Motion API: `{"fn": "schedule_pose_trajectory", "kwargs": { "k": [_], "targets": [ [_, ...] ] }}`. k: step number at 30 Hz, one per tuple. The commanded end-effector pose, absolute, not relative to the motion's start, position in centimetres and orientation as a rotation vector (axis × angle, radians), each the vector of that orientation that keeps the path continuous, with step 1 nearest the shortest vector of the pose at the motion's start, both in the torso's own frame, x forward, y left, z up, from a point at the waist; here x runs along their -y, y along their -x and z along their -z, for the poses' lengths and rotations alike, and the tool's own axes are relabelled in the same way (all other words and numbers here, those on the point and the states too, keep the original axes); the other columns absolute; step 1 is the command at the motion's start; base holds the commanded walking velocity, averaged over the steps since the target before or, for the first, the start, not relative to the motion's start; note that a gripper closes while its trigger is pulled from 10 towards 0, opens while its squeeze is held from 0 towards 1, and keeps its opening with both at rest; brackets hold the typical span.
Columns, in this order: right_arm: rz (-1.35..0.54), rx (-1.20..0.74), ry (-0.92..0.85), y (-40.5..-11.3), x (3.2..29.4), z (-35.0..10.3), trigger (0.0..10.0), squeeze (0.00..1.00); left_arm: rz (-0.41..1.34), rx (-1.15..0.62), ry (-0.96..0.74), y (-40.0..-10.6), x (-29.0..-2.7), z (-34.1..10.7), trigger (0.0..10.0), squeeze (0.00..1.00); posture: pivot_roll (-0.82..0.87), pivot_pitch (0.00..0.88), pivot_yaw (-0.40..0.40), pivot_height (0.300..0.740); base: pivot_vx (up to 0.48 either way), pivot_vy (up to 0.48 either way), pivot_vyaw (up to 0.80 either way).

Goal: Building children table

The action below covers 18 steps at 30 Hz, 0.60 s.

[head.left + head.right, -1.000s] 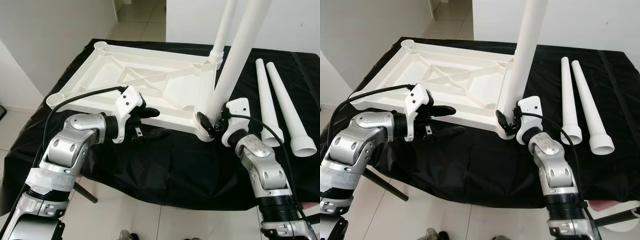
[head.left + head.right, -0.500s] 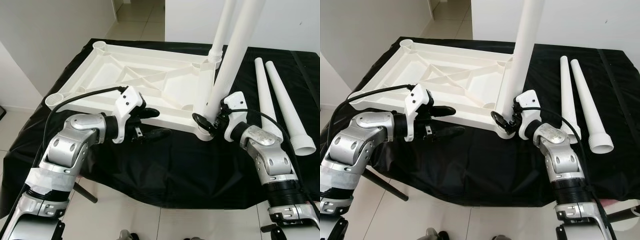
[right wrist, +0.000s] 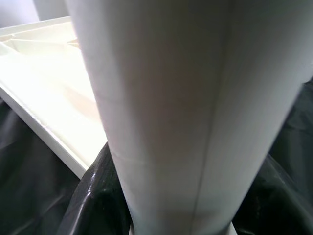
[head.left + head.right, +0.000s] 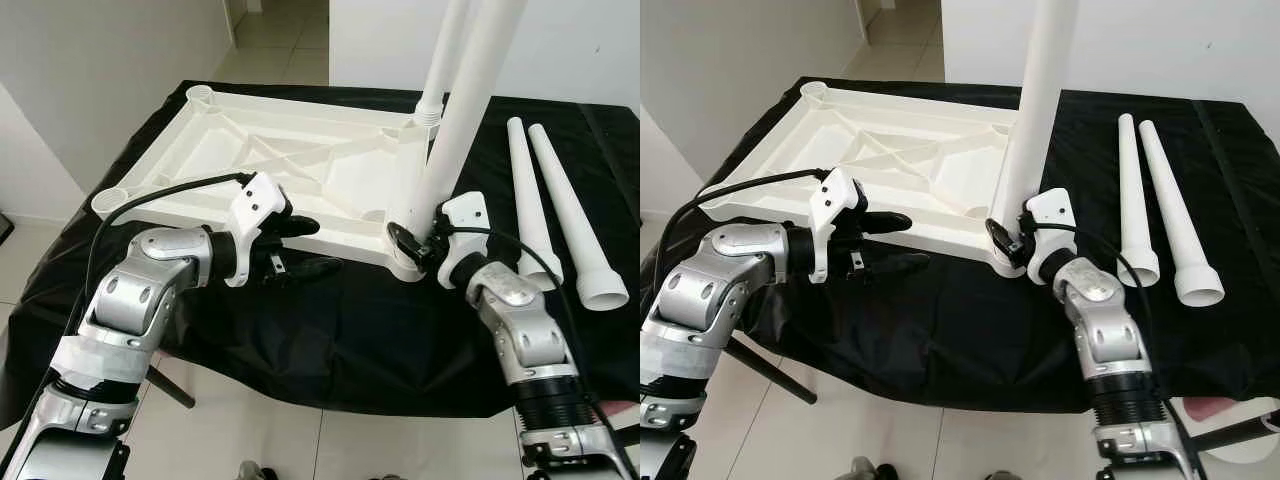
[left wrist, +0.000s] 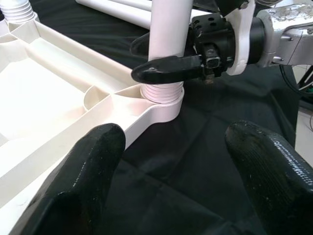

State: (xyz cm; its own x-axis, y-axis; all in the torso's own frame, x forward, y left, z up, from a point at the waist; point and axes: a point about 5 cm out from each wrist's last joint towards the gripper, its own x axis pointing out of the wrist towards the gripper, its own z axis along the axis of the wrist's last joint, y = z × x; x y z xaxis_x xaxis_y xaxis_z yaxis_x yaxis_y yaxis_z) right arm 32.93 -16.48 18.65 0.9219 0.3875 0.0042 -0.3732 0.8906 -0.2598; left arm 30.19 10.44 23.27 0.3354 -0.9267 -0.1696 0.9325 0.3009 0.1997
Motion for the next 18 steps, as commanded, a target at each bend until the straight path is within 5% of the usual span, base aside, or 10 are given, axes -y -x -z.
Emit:
{"fn": "schedule_pose_trajectory", "kwargs": {
  "k": [1,18],
  "targets": [
    [-0.301,-0.136,0.260,-32.6,17.5,-14.6,0.0,0.00,1.158,-0.019,-0.285,-30.3,-11.0,-23.4,10.0,0.00,-0.09,0.150,0.100,0.740,0.000,0.000,0.00],
    [0.257,-0.232,0.159,-30.7,17.5,-11.8,0.0,0.00,1.164,-0.025,-0.284,-30.2,-11.0,-23.2,10.0,0.00,-0.09,0.145,0.100,0.740,0.000,0.000,0.00]
  ]
}}
